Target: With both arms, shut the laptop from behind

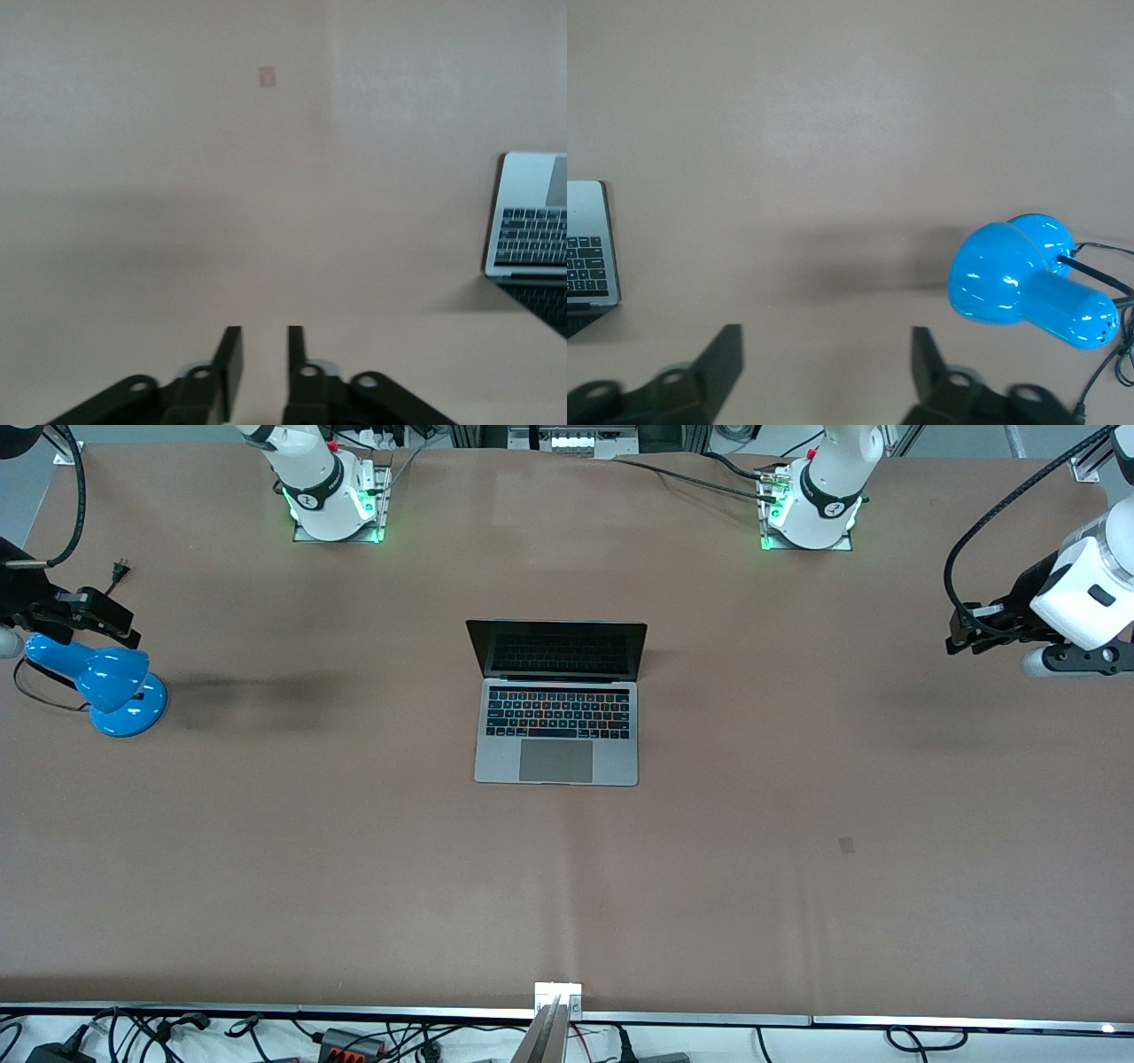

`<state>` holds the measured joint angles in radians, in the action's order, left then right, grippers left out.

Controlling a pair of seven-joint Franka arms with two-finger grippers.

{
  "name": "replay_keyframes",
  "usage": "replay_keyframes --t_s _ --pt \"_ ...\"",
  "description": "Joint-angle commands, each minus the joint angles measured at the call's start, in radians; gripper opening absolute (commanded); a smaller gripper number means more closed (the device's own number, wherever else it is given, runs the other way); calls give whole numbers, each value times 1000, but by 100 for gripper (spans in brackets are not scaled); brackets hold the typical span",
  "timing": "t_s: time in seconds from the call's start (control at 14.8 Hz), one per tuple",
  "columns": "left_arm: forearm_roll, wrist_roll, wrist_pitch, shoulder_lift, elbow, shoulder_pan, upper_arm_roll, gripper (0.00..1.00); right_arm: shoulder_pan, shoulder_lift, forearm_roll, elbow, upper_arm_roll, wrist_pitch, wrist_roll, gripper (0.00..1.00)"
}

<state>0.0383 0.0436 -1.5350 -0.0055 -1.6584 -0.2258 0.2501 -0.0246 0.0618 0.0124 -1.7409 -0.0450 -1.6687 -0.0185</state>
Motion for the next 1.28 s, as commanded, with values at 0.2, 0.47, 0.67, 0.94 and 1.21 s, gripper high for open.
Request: replay_keyframes --t_s 0.2,0.47,0.67,0.94,1.21 --pt "2 -42 9 -16 -15 -6 8 1 8 1 -14 -14 0 47 -1 0" --pt "29 -50 27 -24 -30 2 11 1 93 -39 -17 -12 7 138 -1 0" --pt "69 -41 49 -25 -76 2 67 1 204 -97 -38 -20 7 184 3 0" --pt "225 91 -78 -68 -268 2 216 0 329 -134 -118 -60 7 185 60 0" --pt "248 256 -182 -62 -366 3 446 0 494 -184 -205 -85 7 179 120 0"
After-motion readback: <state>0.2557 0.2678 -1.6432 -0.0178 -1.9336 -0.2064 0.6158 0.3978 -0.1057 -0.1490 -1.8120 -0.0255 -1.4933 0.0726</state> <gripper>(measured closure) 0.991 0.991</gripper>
